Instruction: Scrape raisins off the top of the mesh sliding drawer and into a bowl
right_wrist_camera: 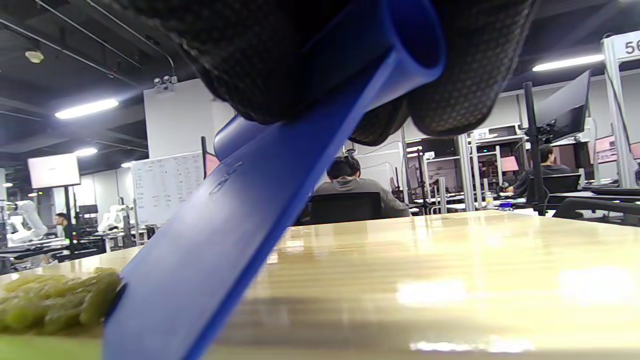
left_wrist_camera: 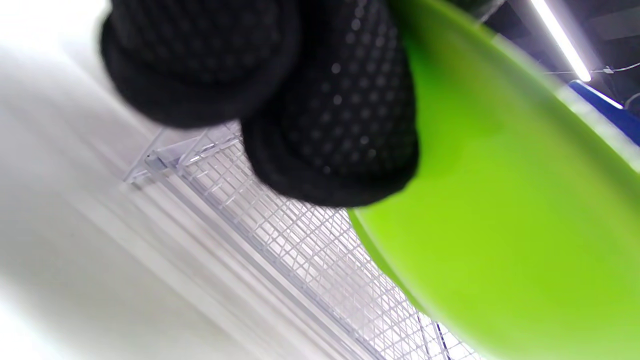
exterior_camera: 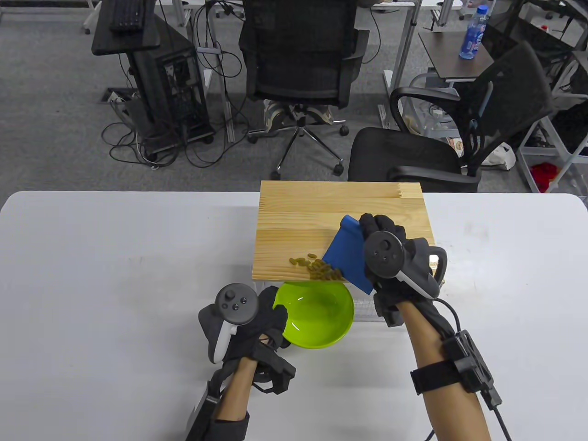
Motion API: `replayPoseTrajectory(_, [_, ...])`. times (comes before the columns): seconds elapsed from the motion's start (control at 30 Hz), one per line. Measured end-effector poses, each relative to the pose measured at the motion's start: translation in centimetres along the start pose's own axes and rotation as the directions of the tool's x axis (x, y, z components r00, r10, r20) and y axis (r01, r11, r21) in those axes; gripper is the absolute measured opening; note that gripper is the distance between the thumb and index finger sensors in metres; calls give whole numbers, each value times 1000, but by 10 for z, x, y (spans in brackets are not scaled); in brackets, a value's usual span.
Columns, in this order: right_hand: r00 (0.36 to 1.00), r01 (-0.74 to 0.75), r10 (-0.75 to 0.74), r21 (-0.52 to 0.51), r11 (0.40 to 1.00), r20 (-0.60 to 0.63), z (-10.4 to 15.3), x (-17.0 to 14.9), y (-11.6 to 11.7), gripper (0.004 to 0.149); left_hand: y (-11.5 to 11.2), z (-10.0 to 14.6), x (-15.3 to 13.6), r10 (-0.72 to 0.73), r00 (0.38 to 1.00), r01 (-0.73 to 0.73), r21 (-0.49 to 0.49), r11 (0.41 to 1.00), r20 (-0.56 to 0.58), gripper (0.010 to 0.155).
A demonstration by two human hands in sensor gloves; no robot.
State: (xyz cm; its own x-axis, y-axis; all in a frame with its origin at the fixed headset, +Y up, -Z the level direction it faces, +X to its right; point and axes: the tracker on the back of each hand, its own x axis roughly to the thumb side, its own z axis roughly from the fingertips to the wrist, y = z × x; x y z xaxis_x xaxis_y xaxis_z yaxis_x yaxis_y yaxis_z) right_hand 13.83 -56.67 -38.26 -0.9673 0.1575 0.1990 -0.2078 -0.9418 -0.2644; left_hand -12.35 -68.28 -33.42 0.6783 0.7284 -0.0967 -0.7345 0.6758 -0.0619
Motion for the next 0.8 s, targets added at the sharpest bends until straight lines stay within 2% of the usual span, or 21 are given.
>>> replayPoseTrajectory(0.6, [983,38,-29,-50,998,181,20,9,2,57,4,-1,-3,5,1000,-5,-9,1000,1,60])
replayPoseTrajectory(0.8, [969,25,-16,-34,999,245,26,15,1,57,5,-1,-3,3,1000,-3,-10,1000,0,61])
